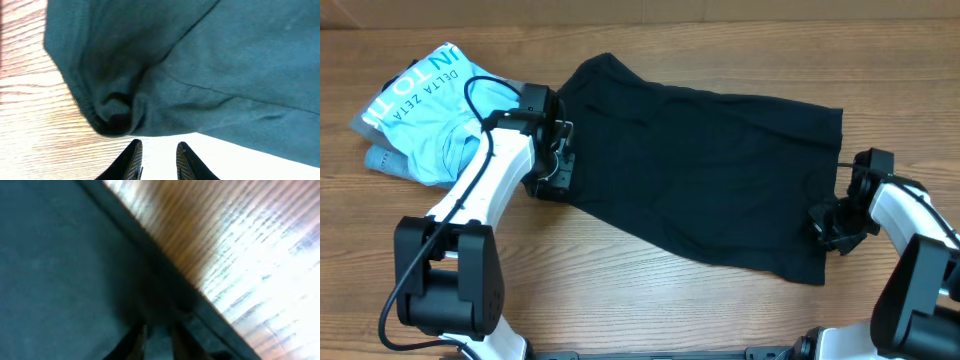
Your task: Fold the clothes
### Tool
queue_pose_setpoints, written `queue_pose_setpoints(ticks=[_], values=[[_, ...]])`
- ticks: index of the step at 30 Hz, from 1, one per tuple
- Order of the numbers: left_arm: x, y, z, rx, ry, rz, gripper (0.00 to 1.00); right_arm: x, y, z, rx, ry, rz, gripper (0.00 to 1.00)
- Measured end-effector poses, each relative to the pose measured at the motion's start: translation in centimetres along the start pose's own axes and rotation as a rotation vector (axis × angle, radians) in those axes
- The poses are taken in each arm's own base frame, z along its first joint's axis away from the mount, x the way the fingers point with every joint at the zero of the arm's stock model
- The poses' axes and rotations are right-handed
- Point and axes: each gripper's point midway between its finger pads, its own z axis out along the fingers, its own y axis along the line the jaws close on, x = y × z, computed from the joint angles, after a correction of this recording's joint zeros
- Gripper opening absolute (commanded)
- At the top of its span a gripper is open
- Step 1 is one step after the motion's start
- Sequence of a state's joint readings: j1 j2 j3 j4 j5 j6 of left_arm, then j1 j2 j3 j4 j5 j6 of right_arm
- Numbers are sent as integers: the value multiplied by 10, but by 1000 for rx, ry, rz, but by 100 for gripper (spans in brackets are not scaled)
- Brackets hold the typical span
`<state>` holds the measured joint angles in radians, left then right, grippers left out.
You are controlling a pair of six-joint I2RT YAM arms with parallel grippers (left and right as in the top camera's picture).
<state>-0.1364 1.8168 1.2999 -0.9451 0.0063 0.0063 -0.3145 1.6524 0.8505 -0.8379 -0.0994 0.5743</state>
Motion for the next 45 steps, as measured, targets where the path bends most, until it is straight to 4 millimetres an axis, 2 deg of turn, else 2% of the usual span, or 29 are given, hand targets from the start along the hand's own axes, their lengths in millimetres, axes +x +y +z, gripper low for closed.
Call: queue_pose_setpoints(ticks=[3,8,11,13,15,20,25,29,33,38,41,45], values=[[3,2,2,-5,9,-2,26,-3,-8,0,30,-36,55,4],[8,2,4,-8,26,-2,28,-20,-29,-5,91,-98,151,4],[7,2,4,-8,22,-2,34,-28,-50,-9,152,-96,217,34],[4,2,4,-7,12,-2,36,-28,-56,-14,171,-71,225,45],[1,-1,4,8,-2,-1,38,-31,-50,-22,151,-55,206,50],[-7,-23,2,137,-39,46,43,-49,-15,-67,38,-49,114,55],[-34,-48,-5,278,-165,129,52,-48,10,-94,-95,-54,16,62],[-53,-69,-13,344,-259,203,59,-40,22,-99,-170,-28,-40,62],[-67,-105,-21,379,-346,318,68,-35,29,-100,-208,-4,-72,62],[-85,-152,-33,392,-470,445,66,-33,32,-101,-227,4,-88,62],[-89,-162,-20,372,-473,455,64,-32,34,-101,-230,7,-97,62],[-98,-162,20,346,-448,418,62,-31,37,-101,-235,6,-109,62]])
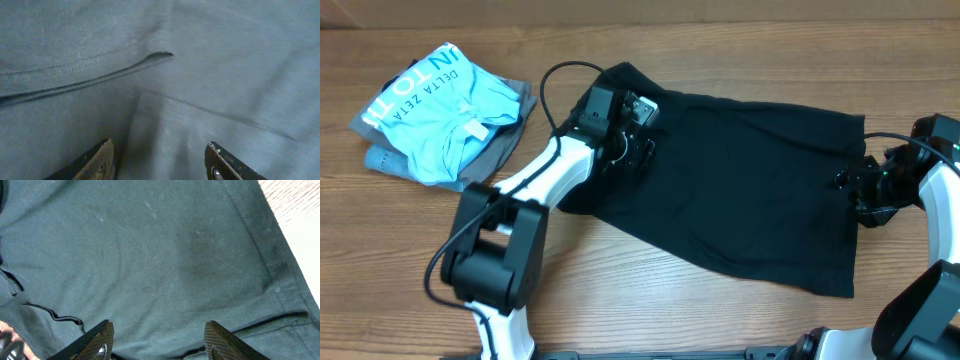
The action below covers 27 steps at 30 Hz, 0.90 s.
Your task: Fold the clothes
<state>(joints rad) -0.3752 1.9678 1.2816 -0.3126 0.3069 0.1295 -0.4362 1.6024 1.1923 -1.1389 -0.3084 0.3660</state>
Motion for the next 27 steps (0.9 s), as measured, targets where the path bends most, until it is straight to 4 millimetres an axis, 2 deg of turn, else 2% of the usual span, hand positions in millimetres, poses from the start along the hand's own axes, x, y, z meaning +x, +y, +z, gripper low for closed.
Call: queue_pose_setpoints(ticks=[1,3,8,12,16,24,25,27], values=[[3,5,11,-8,2,-14,62,0,0,0,-2,-1,-1,62],[2,9,19,-15,-14,-23,62,0,1,0,-2,-1,-1,62],[-1,12,27,-18,-36,-44,61,0,1,0,-3,-1,-2,63],[9,15,38,-17,-10,-62,57,0,1,0,-3,-1,-2,63],[8,14,39,-11,-14,-76,44,0,0,0,-2,0,-1,62],[12,7,40,29,2,-104,29,0,1,0,-2,0,-1,63],[13,7,40,30,5,-106,26,0,1,0,-2,-1,-2,63],[14,7,40,31,8,-108,11,0,1,0,-2,-1,-2,63]])
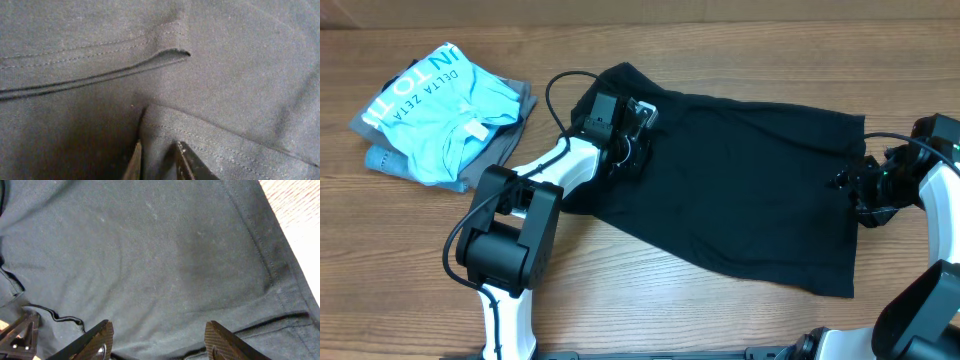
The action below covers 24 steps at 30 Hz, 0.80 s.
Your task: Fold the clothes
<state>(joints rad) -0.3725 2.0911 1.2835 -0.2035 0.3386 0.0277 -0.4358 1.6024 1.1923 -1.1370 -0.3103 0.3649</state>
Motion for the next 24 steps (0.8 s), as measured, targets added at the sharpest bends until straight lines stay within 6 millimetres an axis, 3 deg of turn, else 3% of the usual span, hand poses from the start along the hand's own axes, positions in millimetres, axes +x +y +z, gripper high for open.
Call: queue_pose_setpoints(ticks=[2,10,16,18,24], values=[[1,0,0,-1,6,-2,4,0,0,0,0,0,-4,63],[-4,1,-16,-40,5,-4,4,0,0,0,1,0,-10,63],[-19,2,-53,-117,-24,5,4,-1,-3,0,15,-5,-12,68],[-23,2,-69,-149,-31,7,4,-1,-7,0,37,-10,0,75],[-5,7,-102,-241,46,-7,4,3,-33,-5,126,4,110,76]])
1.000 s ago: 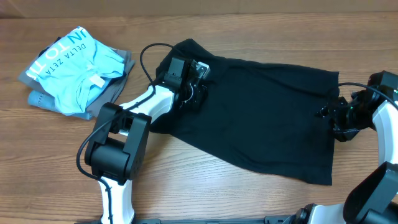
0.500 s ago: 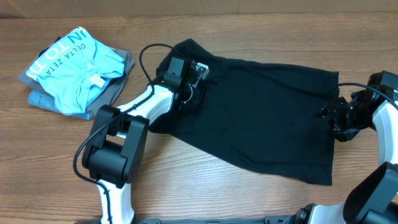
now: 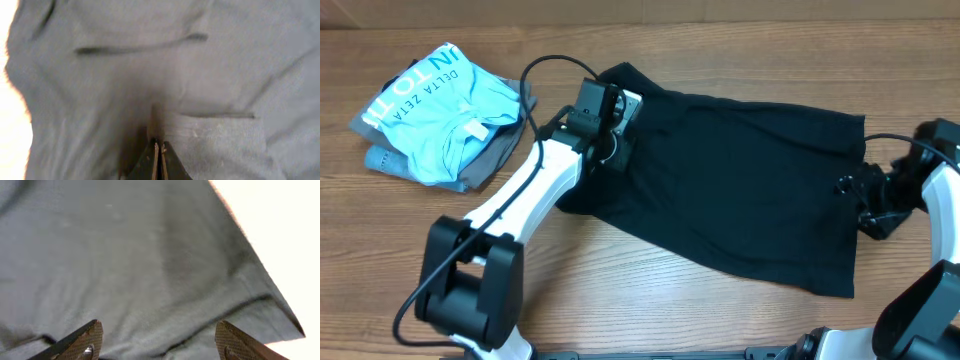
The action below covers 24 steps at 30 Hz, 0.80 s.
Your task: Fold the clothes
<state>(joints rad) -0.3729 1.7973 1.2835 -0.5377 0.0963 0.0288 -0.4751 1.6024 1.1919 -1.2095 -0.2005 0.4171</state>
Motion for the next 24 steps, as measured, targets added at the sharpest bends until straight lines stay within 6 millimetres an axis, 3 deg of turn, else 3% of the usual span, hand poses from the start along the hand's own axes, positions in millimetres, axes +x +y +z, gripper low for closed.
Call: queue_pose_setpoints(ticks=[7,12,19,24], values=[[13,15,-21,-99,50,-3,4,1,-44,-9,54,49,167,72],[11,19,-38,-131,34,-2,4,11,-50,-6,74,86,171,71],[16,26,-50,-179,46,-5,4,34,-63,25,96,158,154,65],[15,30,-58,-206,38,-5,4,58,-60,50,33,235,69,65]])
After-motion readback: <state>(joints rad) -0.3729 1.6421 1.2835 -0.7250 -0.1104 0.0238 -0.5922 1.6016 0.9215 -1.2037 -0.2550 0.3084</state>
